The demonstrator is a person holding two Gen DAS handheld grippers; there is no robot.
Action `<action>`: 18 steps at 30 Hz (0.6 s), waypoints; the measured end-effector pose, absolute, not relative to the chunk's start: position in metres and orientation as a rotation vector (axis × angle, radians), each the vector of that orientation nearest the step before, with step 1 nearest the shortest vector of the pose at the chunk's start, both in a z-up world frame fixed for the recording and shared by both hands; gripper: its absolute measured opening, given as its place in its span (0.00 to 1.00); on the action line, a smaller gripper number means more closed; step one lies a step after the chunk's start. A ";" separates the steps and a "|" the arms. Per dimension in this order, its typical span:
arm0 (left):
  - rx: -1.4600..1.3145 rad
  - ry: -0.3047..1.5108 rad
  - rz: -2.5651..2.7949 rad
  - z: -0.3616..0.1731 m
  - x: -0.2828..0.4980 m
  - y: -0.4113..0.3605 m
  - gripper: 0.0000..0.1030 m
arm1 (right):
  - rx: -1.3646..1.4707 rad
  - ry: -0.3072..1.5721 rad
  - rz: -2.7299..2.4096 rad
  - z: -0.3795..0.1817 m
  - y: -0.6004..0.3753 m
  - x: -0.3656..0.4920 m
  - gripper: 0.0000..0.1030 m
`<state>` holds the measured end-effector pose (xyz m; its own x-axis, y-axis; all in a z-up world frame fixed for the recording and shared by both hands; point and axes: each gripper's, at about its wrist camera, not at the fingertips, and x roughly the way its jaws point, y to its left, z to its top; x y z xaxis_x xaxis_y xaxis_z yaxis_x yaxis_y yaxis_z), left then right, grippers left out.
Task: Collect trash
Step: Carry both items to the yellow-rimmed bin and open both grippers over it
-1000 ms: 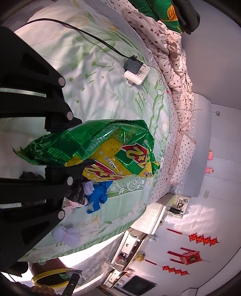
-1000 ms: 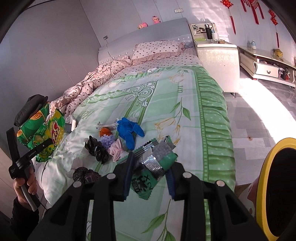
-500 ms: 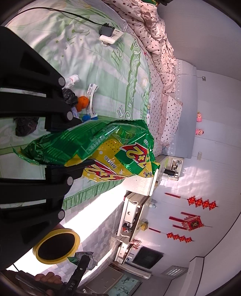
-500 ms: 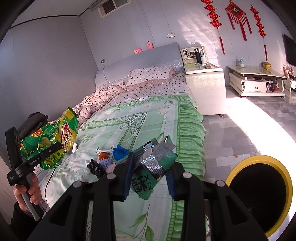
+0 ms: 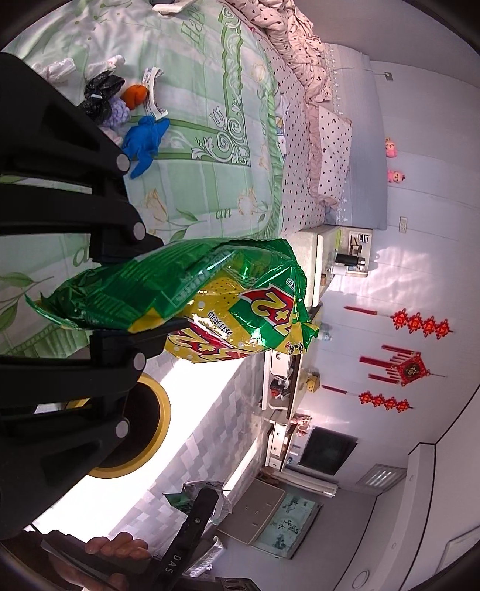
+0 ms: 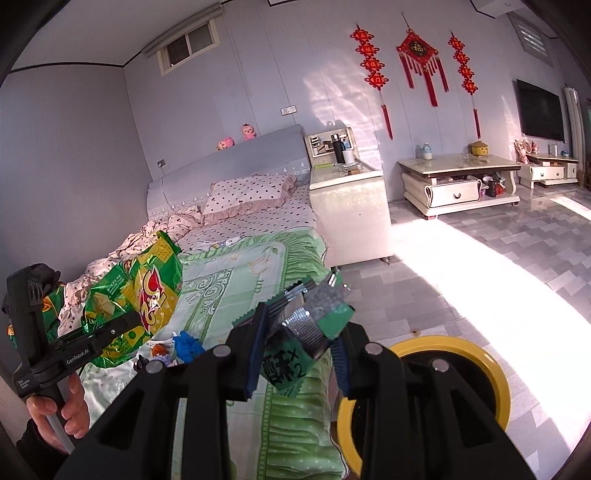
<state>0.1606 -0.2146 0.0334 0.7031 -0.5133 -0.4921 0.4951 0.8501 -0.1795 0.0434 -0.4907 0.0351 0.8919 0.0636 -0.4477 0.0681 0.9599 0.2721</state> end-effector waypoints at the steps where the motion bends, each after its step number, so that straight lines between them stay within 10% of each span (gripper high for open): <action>1: -0.030 0.563 -0.578 0.033 0.162 -0.223 0.22 | 0.292 0.470 -0.014 0.035 -0.498 0.041 0.29; 18: 0.045 0.696 -0.795 -0.027 0.178 -0.378 0.22 | 0.407 0.525 -0.202 -0.010 -0.587 0.022 0.29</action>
<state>0.1779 -0.3777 -0.0274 0.4917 -0.6406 -0.5898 0.6691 0.7114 -0.2149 0.0225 -0.5870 -0.0101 0.8481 -0.0832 -0.5233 0.2886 0.9007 0.3246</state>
